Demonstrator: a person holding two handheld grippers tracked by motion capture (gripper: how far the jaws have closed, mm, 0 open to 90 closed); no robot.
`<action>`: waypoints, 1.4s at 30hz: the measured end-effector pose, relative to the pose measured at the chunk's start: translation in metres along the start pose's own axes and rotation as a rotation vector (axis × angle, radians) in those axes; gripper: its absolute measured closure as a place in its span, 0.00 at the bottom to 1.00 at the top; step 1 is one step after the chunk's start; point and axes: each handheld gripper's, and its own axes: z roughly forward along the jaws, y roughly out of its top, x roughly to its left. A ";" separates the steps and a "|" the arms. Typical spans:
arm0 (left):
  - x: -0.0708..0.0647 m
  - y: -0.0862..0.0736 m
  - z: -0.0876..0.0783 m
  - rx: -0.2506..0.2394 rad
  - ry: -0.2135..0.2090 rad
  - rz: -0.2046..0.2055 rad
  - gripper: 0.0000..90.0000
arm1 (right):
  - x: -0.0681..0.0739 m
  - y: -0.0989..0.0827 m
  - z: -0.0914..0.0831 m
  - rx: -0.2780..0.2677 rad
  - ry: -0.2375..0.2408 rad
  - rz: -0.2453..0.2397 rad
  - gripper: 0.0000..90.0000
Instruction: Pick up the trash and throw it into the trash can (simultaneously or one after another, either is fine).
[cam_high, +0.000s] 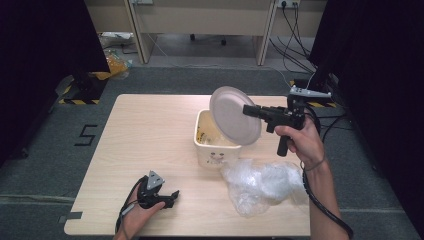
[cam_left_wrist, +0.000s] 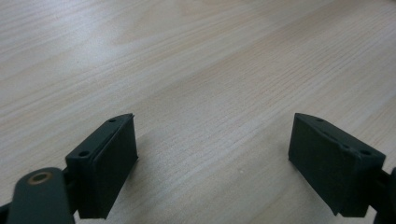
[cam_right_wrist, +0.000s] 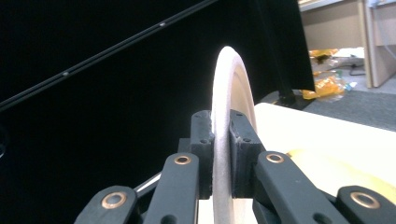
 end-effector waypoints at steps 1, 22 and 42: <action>0.000 0.000 0.000 0.001 -0.001 0.001 0.16 | -0.004 0.002 0.003 0.002 -0.008 0.006 0.92; 0.000 0.000 0.000 0.002 -0.003 -0.002 0.16 | -0.082 -0.045 0.068 0.146 -0.107 0.162 0.91; 0.000 0.000 0.000 -0.001 -0.001 0.000 0.16 | -0.060 -0.051 0.007 0.176 -0.297 0.012 0.47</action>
